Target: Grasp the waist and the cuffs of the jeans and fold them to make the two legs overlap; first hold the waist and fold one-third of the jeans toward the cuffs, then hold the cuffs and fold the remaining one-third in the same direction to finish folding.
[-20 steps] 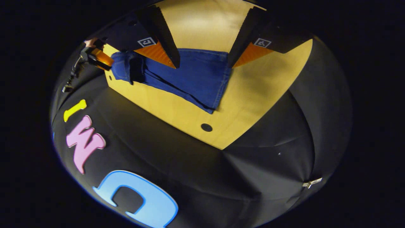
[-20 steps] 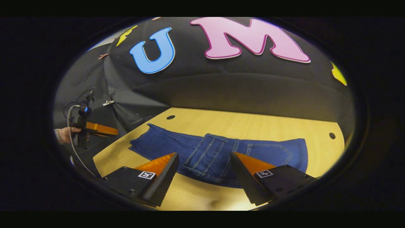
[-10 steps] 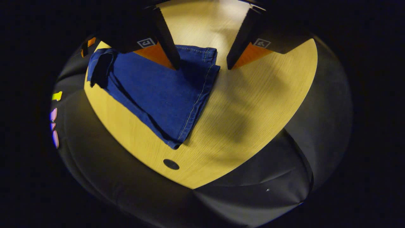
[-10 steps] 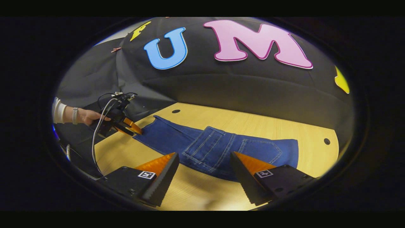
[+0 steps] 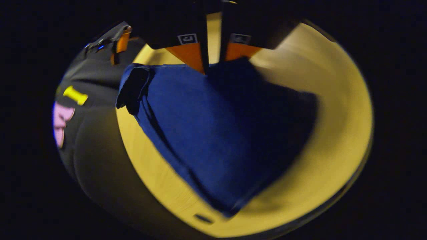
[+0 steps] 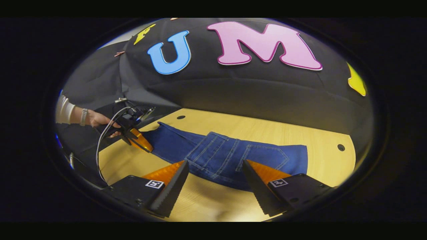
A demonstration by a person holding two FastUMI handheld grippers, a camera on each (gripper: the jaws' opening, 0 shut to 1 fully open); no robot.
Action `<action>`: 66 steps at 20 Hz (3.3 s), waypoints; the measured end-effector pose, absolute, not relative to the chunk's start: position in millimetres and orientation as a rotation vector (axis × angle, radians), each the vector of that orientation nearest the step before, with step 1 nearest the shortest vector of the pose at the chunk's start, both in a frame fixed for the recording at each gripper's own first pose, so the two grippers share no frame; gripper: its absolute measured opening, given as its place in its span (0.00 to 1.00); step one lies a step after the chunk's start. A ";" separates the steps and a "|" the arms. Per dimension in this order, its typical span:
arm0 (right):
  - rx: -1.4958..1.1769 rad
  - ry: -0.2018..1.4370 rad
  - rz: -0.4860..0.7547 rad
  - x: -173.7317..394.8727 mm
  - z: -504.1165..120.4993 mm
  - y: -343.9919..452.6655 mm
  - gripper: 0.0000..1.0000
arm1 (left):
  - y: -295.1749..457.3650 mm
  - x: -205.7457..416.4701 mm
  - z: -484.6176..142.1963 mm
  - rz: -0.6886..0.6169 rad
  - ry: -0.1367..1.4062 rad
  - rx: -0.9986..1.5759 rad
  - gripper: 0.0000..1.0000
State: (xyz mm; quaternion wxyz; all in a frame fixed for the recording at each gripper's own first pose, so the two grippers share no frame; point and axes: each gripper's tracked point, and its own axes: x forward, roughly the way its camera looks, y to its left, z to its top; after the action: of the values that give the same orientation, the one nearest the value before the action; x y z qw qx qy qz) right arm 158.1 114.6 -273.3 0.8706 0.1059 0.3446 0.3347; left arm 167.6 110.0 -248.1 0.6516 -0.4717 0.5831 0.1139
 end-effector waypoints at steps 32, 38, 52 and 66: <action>0.064 0.704 0.689 139.4 -271.0 55.8 0.92 | 243.1 244.1 -200.8 0.652 0.877 -0.755 0.06; 0.082 0.691 0.693 138.5 -269.6 42.6 0.96 | 200.9 276.6 -120.9 0.445 0.720 -0.684 0.06; 0.076 0.658 0.643 149.3 -287.1 -63.0 0.96 | -221.6 328.4 -66.6 -0.288 0.699 -0.383 0.06; 0.132 0.569 0.548 143.3 -259.4 -126.5 0.96 | -234.3 289.6 -94.0 -0.144 0.821 0.008 0.92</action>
State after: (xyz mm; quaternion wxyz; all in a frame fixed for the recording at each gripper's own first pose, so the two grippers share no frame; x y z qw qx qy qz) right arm 143.3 -126.5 -259.4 0.9209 0.0640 0.2771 0.2667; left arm 289.6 -234.3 -94.0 0.9143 0.0038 0.3989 -0.0701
